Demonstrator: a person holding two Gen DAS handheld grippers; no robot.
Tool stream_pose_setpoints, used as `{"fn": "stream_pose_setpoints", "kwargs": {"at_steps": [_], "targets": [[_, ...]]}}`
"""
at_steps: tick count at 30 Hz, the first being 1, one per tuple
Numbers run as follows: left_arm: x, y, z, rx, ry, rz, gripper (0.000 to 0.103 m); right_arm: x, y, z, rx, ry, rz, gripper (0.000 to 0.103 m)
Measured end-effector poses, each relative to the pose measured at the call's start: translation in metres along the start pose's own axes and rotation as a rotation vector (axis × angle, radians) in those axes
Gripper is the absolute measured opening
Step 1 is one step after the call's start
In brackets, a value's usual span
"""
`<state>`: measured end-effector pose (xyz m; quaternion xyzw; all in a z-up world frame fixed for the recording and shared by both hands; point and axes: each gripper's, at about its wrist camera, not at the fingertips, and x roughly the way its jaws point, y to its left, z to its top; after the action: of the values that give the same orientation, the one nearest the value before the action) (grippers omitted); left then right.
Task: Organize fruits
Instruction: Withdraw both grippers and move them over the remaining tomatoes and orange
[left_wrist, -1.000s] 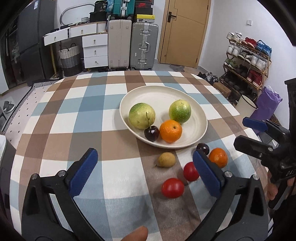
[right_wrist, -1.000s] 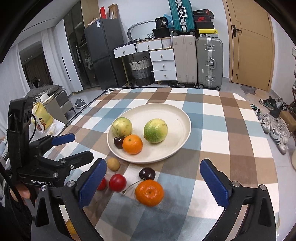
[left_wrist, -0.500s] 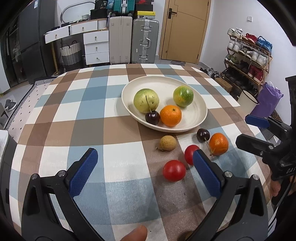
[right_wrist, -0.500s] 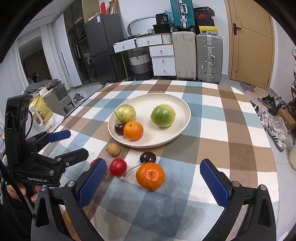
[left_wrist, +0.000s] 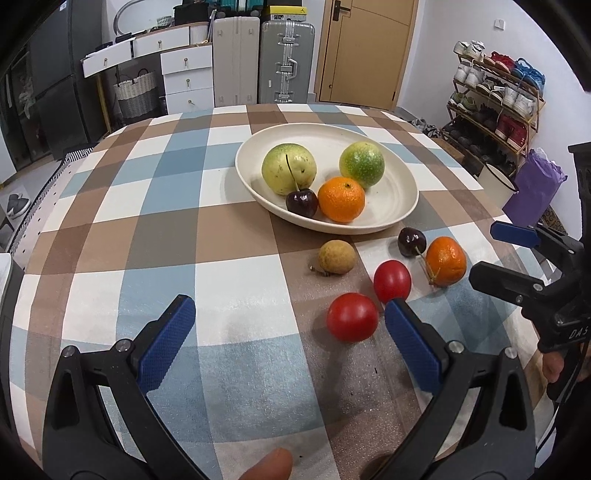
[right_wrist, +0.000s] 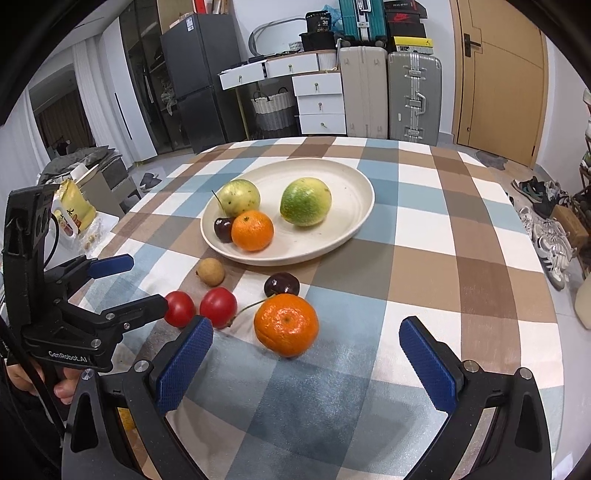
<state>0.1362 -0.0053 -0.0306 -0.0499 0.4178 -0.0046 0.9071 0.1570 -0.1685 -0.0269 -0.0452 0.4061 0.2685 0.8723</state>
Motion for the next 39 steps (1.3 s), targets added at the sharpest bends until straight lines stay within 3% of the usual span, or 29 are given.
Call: {"fn": "stream_pose_setpoints", "kwargs": {"at_steps": [10, 18, 22, 27, 39], "targets": [[0.018, -0.003, -0.002, 0.001, 0.048, -0.003, 0.102, 0.027, -0.003, -0.005, 0.005, 0.079, -0.016, 0.103], [0.025, -0.006, -0.002, 0.007, 0.070, -0.011, 0.102, 0.038, -0.004, -0.005, 0.000, 0.092, -0.020, 0.101], [0.024, -0.006, -0.003, 0.006, 0.069, -0.024, 0.102, 0.040, -0.002, -0.004, -0.013, 0.097, -0.025, 0.087], [0.024, -0.006, -0.004, 0.010, 0.077, -0.042, 0.101, 0.038, 0.000, -0.003, -0.014, 0.091, -0.010, 0.083], [0.017, -0.018, -0.007, 0.072, 0.070, -0.138, 0.054, 0.031, 0.009, -0.002, -0.046, 0.062, 0.021, 0.058]]}}
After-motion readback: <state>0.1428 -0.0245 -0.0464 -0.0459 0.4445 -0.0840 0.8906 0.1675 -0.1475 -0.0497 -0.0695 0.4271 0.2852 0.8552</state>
